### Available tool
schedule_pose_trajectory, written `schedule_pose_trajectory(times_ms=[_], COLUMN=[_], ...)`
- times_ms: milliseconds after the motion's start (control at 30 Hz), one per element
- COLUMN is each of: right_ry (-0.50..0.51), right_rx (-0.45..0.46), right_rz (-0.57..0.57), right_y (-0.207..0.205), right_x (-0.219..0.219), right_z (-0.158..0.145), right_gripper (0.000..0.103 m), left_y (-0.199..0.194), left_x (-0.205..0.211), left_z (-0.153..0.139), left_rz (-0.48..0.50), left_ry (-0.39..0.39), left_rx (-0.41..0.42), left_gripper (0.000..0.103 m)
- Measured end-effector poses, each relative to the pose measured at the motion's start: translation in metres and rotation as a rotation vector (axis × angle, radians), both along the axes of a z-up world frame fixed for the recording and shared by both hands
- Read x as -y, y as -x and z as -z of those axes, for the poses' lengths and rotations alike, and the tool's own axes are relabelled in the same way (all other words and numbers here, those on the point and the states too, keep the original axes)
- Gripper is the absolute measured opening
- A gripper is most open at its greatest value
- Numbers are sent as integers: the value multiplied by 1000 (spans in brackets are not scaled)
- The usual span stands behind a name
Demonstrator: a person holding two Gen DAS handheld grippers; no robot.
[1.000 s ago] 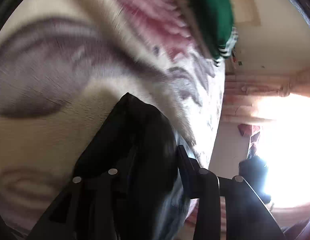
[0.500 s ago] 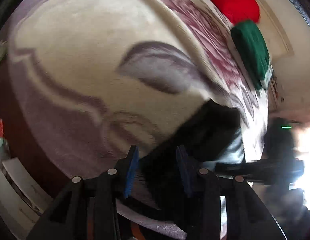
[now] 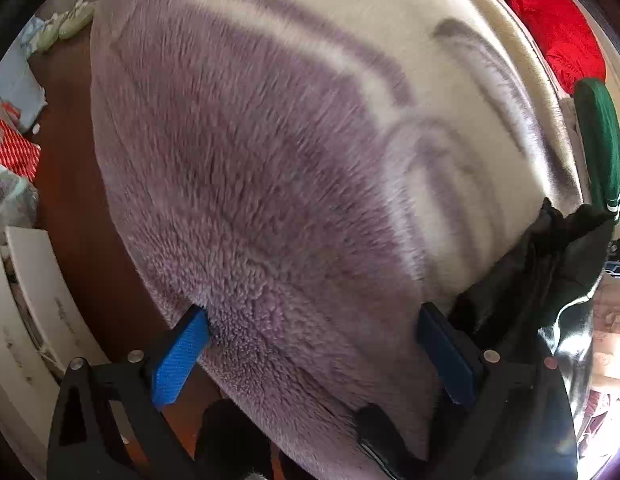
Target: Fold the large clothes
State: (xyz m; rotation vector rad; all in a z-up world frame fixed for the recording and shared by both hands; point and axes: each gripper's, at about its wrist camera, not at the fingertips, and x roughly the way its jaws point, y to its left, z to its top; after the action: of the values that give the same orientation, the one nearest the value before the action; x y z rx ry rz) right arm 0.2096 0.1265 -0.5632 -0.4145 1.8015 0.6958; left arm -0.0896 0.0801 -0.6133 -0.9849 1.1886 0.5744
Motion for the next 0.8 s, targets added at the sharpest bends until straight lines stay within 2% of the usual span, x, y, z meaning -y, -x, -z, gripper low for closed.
schedule_pose_trajectory(times_ms=[100, 167, 233, 300, 333, 433, 500, 567, 633, 700, 767, 800], right_ry=[82, 108, 116, 60, 25, -87, -81, -67, -91, -167, -228, -262], right_rx=[45, 90, 110, 90, 75, 40, -3, -77, -227, -411, -511, -543], right_rz=[-82, -130, -173, -211, -205, -149, -145, -176, -190, -159, -107, -88], right_y=[22, 28, 28, 18, 10, -25, -47, -55, -54, -45, -35, -26], right_x=[-16, -26, -34, -28, -22, 19, 50, 65, 81, 86, 89, 89], right_z=[21, 20, 6, -24, -33, -55, -39, -12, 24, 63, 89, 100], right_gripper=[31, 32, 32, 34, 41, 90, 91, 91, 91, 91, 101, 103], left_y=[3, 5, 9, 20, 21, 21, 21, 25, 34, 42, 48, 49], left_x=[-1, 0, 3, 5, 5, 4, -1, -3, 0, 4, 12, 16], left_z=[6, 8, 8, 7, 7, 6, -1, -10, -23, -33, -42, -45], left_rz=[-26, -56, -93, -99, -97, -97, -107, -125, -148, -155, -136, -124], left_ry=[-12, -22, -43, -63, -60, -31, -14, -11, 2, 5, -11, -22], left_rx=[46, 64, 82, 92, 90, 75, 64, 75, 107, 118, 105, 95], left_gripper=[103, 103, 103, 103, 103, 103, 103, 103, 103, 103, 103, 103])
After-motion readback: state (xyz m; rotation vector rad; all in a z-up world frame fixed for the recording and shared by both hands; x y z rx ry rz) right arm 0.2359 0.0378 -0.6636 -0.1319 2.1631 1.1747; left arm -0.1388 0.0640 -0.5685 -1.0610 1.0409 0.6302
